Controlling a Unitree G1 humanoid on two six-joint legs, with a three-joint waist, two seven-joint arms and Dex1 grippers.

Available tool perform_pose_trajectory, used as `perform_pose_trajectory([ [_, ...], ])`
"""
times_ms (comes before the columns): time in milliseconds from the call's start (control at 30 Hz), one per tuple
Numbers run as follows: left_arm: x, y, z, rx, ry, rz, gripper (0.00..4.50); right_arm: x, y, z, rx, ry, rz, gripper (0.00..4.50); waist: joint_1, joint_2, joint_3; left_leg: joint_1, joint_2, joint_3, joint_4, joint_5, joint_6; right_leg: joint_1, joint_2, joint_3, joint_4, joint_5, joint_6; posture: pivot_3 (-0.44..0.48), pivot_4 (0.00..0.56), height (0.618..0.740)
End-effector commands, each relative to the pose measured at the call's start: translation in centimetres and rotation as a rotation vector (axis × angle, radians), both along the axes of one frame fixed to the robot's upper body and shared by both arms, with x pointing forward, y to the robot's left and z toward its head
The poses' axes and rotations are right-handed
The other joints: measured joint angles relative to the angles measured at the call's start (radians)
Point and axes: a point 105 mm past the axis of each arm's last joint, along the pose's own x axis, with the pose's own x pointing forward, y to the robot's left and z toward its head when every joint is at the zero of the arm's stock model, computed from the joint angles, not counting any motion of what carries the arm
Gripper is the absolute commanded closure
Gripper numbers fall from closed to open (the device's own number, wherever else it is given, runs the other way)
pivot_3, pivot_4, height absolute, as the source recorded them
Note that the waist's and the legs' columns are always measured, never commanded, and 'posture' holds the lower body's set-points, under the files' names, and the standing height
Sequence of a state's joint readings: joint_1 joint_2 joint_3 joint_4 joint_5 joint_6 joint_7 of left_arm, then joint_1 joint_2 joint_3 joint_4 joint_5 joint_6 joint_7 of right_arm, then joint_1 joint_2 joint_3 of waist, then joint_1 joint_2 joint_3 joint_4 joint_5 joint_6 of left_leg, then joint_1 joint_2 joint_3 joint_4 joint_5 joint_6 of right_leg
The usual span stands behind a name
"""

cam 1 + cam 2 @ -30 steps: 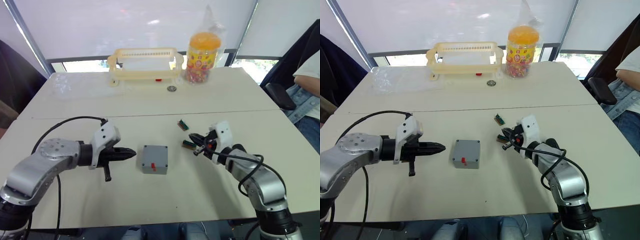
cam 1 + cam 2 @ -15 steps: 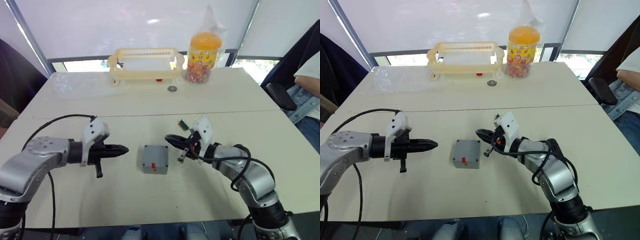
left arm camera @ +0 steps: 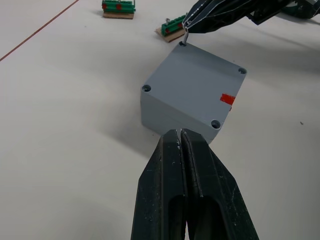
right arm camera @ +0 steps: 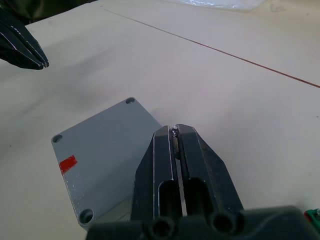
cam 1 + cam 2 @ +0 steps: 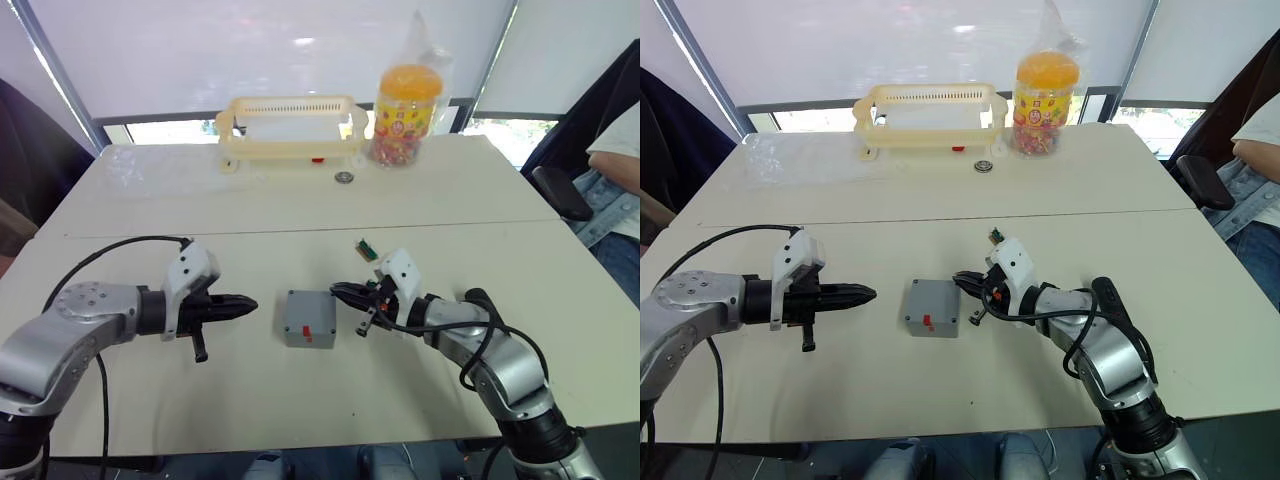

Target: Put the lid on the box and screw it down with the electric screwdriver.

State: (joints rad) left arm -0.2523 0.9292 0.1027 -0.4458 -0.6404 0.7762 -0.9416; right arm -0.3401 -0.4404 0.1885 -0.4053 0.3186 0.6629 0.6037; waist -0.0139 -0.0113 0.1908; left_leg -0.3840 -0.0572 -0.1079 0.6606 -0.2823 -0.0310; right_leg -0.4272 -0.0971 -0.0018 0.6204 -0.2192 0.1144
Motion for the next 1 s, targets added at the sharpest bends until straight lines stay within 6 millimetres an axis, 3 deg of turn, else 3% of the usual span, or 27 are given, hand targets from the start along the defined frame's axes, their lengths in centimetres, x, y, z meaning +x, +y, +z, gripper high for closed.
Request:
perform_pose_trajectory([
  [33, -0.11, -0.27, 1.08, -0.009, -0.051, -0.012, 4.46, 0.05, -0.09, 0.66, 0.01, -0.042, -0.001, 4.46, 0.0, 0.0, 0.0, 0.0, 0.0, 0.0, 0.0, 0.0, 0.0, 0.0, 0.0, 0.0, 0.0, 0.0, 0.0, 0.0, 0.15, 0.74],
  [933, 0.02, -0.59, 0.83, -0.007, -0.059, -0.011, 4.46, 0.46, 0.33, -0.22, -0.016, -0.034, 0.001, 4.46, 0.0, 0.0, 0.0, 0.0, 0.0, 0.0, 0.0, 0.0, 0.0, 0.0, 0.0, 0.0, 0.0, 0.0, 0.0, 0.0, 0.15, 0.74],
  [1000, 0.04, -0.57, 0.81, -0.008, -0.059, -0.01, 4.46, 0.47, 0.31, 0.06, -0.013, -0.042, 0.002, 3.93, 0.0, 0.0, 0.0, 0.0, 0.0, 0.0, 0.0, 0.0, 0.0, 0.0, 0.0, 0.0, 0.0, 0.0, 0.0, 0.0, 0.15, 0.74],
])
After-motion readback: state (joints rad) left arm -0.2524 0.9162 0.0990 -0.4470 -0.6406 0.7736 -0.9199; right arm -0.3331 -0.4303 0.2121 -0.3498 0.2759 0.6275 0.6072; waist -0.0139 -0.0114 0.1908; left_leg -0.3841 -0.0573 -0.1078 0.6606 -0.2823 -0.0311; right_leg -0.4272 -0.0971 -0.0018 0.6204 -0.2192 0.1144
